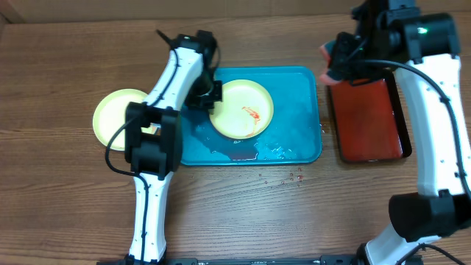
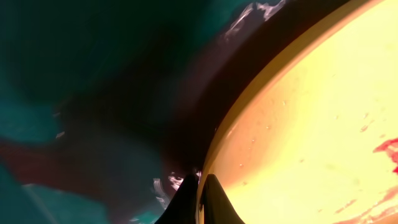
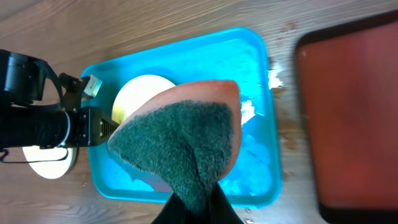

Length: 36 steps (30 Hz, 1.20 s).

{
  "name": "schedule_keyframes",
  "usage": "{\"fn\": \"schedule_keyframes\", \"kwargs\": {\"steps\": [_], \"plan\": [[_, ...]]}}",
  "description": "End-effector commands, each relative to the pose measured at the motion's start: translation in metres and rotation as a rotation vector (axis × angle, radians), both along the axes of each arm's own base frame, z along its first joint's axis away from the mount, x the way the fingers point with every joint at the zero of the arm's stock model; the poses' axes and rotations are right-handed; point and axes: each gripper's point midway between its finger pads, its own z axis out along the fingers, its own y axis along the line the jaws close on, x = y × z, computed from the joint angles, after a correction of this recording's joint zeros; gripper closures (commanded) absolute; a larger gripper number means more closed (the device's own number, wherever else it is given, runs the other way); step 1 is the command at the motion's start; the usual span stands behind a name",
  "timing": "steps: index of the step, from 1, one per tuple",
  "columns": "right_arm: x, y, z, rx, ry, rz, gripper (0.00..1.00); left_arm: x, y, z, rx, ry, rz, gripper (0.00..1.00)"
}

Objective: Clean dirty plates on tray and stack at the side
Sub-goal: 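Move the sponge with the right gripper onto the yellow plate, then scrub the yellow plate with the sponge while the left gripper holds it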

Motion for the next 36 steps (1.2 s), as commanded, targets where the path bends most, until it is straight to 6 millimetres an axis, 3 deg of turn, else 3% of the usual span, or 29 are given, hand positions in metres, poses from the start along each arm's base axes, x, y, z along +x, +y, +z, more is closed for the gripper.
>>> {"fn": "schedule_keyframes", "kwargs": {"steps": [1, 5, 10, 16, 21, 28, 36], "plan": [[0.002, 0.040, -0.022, 0.049, 0.029, 0.100, 0.96, -0.013, -0.004, -0.010, -0.064, 0.056, -0.090, 0.96], [0.007, 0.073, -0.052, 0.050, 0.060, 0.151, 0.96, -0.016, -0.010, -0.008, -0.093, 0.067, -0.106, 0.96], [0.011, 0.105, -0.108, 0.035, 0.160, 0.164, 0.96, -0.016, -0.012, -0.008, -0.092, 0.066, -0.111, 0.96], [0.010, 0.112, -0.182, -0.019, 0.321, 0.131, 0.96, -0.016, -0.012, -0.008, -0.093, 0.065, -0.111, 0.96], [0.005, 0.110, -0.228, -0.050, 0.420, 0.127, 0.96, -0.016, -0.012, -0.008, -0.093, 0.064, -0.110, 0.96], [0.000, 0.110, -0.260, -0.065, 0.479, 0.128, 0.96, -0.016, -0.013, -0.008, -0.096, 0.063, -0.111, 0.96], [0.005, 0.128, -0.263, -0.025, 0.471, 0.065, 0.96, -0.020, -0.037, 0.000, -0.255, 0.077, -0.128, 0.96]]}}
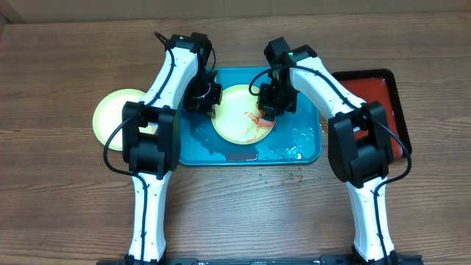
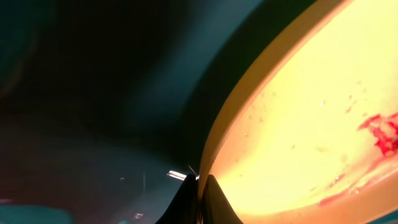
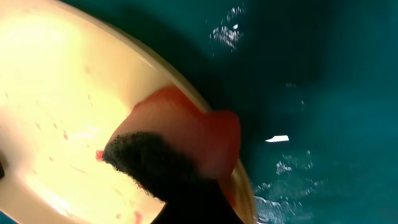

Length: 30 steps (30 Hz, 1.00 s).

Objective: Clean dirty plates on tray and stack at the side
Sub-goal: 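Scrub the yellow plate with the sponge while the left gripper holds it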

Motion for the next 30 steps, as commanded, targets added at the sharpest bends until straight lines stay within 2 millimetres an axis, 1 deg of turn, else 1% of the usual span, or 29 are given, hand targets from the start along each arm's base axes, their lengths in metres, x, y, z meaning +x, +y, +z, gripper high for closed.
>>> {"fn": "schedule_keyframes", "kwargs": {"steps": [1, 3, 7, 9, 10, 11, 12, 13, 16, 18, 20, 22, 25, 27, 30], "plan": [[-0.005, 0.014, -0.014, 0.001, 0.028, -0.038, 0.96, -0.009, -0.027, -0.002, -0.154, 0.043, -0.039, 0.96], [-0.008, 0.020, -0.017, -0.002, 0.039, -0.052, 0.96, -0.010, -0.032, 0.001, -0.190, 0.049, -0.039, 0.96], [-0.021, 0.029, -0.039, -0.017, 0.107, -0.079, 0.96, -0.011, -0.034, 0.002, -0.204, 0.053, -0.041, 0.96], [-0.028, 0.037, -0.049, 0.003, 0.142, -0.066, 0.96, -0.011, -0.034, 0.002, -0.204, 0.053, -0.041, 0.96], [-0.031, 0.044, -0.052, 0.023, 0.153, -0.056, 0.96, -0.011, -0.034, 0.002, -0.204, 0.052, -0.041, 0.96], [-0.034, 0.055, -0.054, 0.069, 0.158, -0.026, 0.96, -0.011, -0.034, 0.002, -0.205, 0.051, -0.041, 0.96], [-0.035, 0.063, -0.053, 0.100, 0.155, -0.004, 0.96, -0.010, -0.034, 0.002, -0.205, 0.050, -0.041, 0.96], [-0.036, 0.075, -0.053, 0.144, 0.153, 0.022, 0.96, -0.010, -0.033, 0.002, -0.205, 0.049, -0.040, 0.96], [-0.044, 0.100, -0.053, 0.193, 0.142, 0.069, 0.96, -0.010, -0.034, 0.002, -0.205, 0.049, -0.040, 0.96], [-0.053, 0.111, -0.053, 0.191, 0.143, 0.099, 0.96, -0.010, -0.034, 0.002, -0.205, 0.048, -0.040, 0.96], [-0.061, 0.116, -0.053, 0.183, 0.151, 0.116, 0.96, -0.009, -0.034, 0.002, -0.206, 0.046, -0.040, 0.96], [-0.064, 0.116, -0.054, 0.172, 0.159, 0.117, 0.96, -0.009, -0.034, 0.002, -0.206, 0.043, -0.040, 0.96], [-0.061, 0.103, -0.055, 0.120, 0.162, 0.095, 0.96, -0.008, -0.033, 0.002, -0.206, 0.042, -0.038, 0.96], [-0.054, 0.087, -0.053, 0.073, 0.158, 0.070, 0.96, -0.008, -0.031, 0.002, -0.206, 0.042, -0.035, 0.96], [-0.038, 0.049, -0.046, -0.057, 0.128, 0.030, 0.96, -0.007, -0.029, 0.002, -0.206, 0.041, -0.029, 0.96]]}}
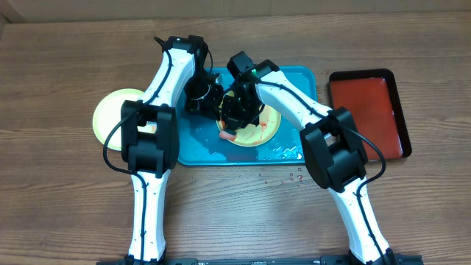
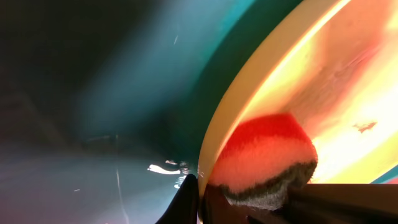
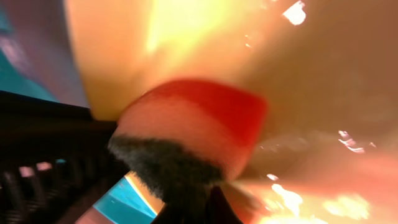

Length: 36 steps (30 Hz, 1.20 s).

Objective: Clean dirty plates on tray and stack at the side
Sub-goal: 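Scrub the yellow plate with the sponge while the left gripper holds it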

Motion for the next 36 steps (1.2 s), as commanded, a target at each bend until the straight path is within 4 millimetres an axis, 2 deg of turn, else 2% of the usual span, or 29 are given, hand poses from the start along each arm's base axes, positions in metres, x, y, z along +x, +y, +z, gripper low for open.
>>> {"fn": "schedule_keyframes", "kwargs": {"steps": [1, 8, 11, 16, 18, 20, 22, 26, 30, 34, 36], "plan": [[0.009, -0.063, -0.038, -0.268, 0.003, -0.035, 0.96, 0.000, -0.016, 0.004, -0.078, -0.005, -0.023, 0.96], [0.042, -0.152, -0.021, -0.658, -0.173, 0.086, 0.96, 0.001, -0.015, 0.003, -0.078, -0.008, -0.020, 0.96], [0.049, -0.167, -0.023, -0.742, -0.220, 0.129, 0.96, 0.002, -0.013, 0.003, -0.079, -0.009, -0.014, 0.96], [0.054, -0.168, -0.035, -0.758, -0.256, 0.123, 0.96, 0.002, -0.012, 0.003, -0.078, -0.008, -0.013, 0.96], [0.050, -0.170, -0.043, -0.760, -0.250, 0.126, 0.96, 0.003, -0.011, 0.003, -0.078, -0.009, -0.011, 0.96], [0.038, -0.174, -0.055, -0.761, -0.216, 0.154, 0.96, 0.003, -0.010, 0.003, -0.075, -0.011, -0.010, 0.95], [0.024, -0.168, -0.065, -0.705, -0.165, 0.201, 0.96, 0.004, -0.009, 0.003, -0.072, -0.014, -0.009, 0.96], [-0.010, -0.130, -0.074, -0.434, -0.056, 0.379, 0.96, 0.006, -0.007, 0.003, -0.073, -0.017, -0.004, 0.96], [-0.026, -0.108, -0.065, -0.263, -0.029, 0.497, 0.96, 0.008, -0.008, 0.002, -0.076, -0.024, 0.002, 0.96], [-0.048, -0.078, -0.047, -0.002, -0.016, 0.640, 0.96, 0.008, -0.008, 0.002, -0.077, -0.026, 0.002, 0.96], [-0.053, -0.074, -0.044, 0.046, -0.017, 0.674, 0.96, 0.008, -0.008, 0.002, -0.077, -0.026, 0.003, 0.96]]}}
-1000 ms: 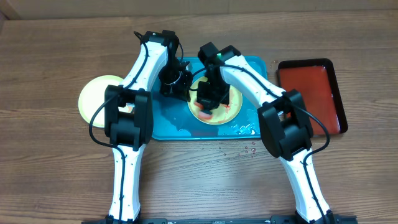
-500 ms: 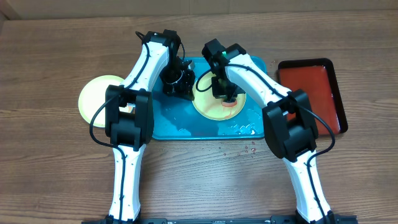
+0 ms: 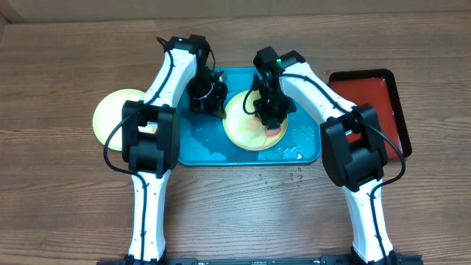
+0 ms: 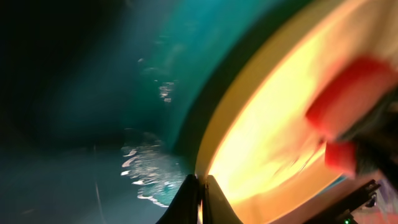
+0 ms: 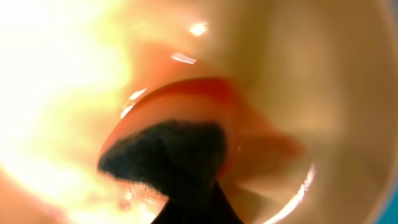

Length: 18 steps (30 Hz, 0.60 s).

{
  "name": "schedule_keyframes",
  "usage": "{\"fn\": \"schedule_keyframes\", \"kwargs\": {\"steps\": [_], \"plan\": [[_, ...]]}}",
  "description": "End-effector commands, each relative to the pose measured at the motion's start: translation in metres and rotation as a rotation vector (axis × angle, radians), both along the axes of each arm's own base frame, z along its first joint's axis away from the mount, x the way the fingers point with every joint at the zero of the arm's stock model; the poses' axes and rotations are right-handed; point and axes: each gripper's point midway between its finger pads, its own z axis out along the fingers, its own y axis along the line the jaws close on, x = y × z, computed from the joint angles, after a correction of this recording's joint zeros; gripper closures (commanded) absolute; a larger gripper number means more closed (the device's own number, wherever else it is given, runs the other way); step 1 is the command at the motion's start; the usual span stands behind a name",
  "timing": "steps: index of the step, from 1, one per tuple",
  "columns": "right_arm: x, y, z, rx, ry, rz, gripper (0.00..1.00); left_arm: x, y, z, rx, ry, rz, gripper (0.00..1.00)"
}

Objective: Clean dirty plates on tray and stack at the side
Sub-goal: 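Scrub the yellow plate with the sponge while the left gripper holds it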

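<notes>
A pale yellow plate (image 3: 243, 121) lies in the blue tray (image 3: 294, 81). My left gripper (image 3: 219, 107) is shut on its left rim; the left wrist view shows both fingers pinching the plate (image 4: 267, 124) edge at the gripper (image 4: 200, 186). My right gripper (image 3: 271, 118) is shut on a red sponge (image 3: 274, 129) with a dark scouring side, pressed on the plate's right part. In the right wrist view the sponge (image 5: 180, 137) fills the frame against the plate (image 5: 298, 56), gripper (image 5: 193, 205) below it. A second yellow plate (image 3: 112, 114) rests on the table left of the tray.
A dark red tray (image 3: 372, 110) sits on the table at the right. Water pools in the blue tray's lower part (image 3: 291, 147), and small droplets (image 3: 291, 177) dot the wooden table in front of it.
My right gripper with the sponge has shifted from the plate's left part, near the left gripper, to its right part. The left gripper still pinches the rim.
At first my right gripper held the sponge above the red tray while the left pinched the stained plate's rim. Then the sponge was on the plate's right side over the red smear, then at its left, and now back right; the smear no longer shows.
</notes>
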Motion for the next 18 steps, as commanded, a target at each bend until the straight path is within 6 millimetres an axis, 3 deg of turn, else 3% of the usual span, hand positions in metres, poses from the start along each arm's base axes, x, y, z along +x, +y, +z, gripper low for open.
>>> {"fn": "schedule_keyframes", "kwargs": {"steps": [1, 12, 18], "plan": [[-0.060, 0.028, -0.039, 0.177, 0.240, 0.181, 0.96, 0.004, 0.003, -0.002, 0.000, -0.016, -0.013, 0.96], [-0.066, 0.025, -0.035, 0.166, 0.237, 0.289, 0.96, 0.004, 0.003, -0.002, 0.000, -0.016, -0.013, 0.96], [-0.044, 0.038, -0.013, 0.096, 0.240, -0.046, 0.96, 0.004, 0.003, -0.002, 0.004, -0.013, 0.001, 0.96]]}}
